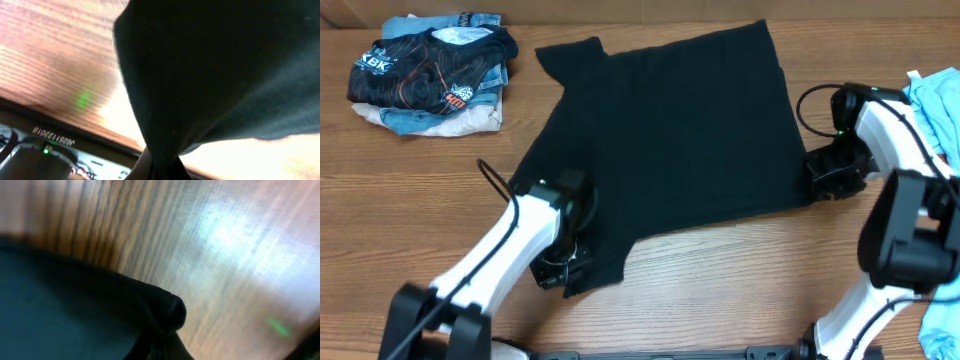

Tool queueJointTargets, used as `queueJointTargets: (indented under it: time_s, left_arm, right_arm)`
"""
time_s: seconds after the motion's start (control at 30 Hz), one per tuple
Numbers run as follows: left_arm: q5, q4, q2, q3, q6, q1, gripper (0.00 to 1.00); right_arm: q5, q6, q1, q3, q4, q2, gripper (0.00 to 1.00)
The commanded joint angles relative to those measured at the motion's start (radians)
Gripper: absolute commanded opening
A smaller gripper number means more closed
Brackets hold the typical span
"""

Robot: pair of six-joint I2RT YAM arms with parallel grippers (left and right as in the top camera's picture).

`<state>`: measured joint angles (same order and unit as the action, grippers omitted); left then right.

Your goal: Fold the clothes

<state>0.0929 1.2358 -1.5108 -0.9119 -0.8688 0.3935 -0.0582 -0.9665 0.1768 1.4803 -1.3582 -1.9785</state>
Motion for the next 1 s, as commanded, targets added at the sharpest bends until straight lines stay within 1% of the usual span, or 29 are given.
queueJointTargets:
  time_s: [0.0, 0.13, 0.27, 0.47, 0.7, 0.97]
  left_arm:
    - [-0.022, 0.036, 0.081, 0.008, -0.058, 0.043, 0.04]
    - [-0.021, 0.081, 0.126, 0.008, -0.077, 0.059, 0.04]
    - [-0.021, 0.138, 0.158, 0.008, -0.078, 0.059, 0.04]
    - [-0.023, 0.15, 0.204, 0.008, -0.078, 0.059, 0.04]
    - [-0.034, 0.043, 0.211, 0.008, -0.073, 0.059, 0.05]
    - [-0.083, -0.09, 0.21, 0.008, -0.073, 0.059, 0.06]
  right_arm:
    - [-0.039, -0.015, 0.009, 0.001, -0.027, 0.133, 0.04]
    - [-0.063, -0.014, 0.009, 0.001, -0.072, 0.194, 0.04]
    - [-0.104, -0.014, 0.009, 0.001, -0.114, 0.211, 0.04]
    - [-0.107, -0.033, 0.009, 0.001, -0.13, 0.211, 0.04]
    - [-0.106, -0.033, 0.009, 0.001, -0.079, 0.211, 0.04]
    - [-0.106, -0.033, 0.009, 0.001, 0.005, 0.211, 0.05]
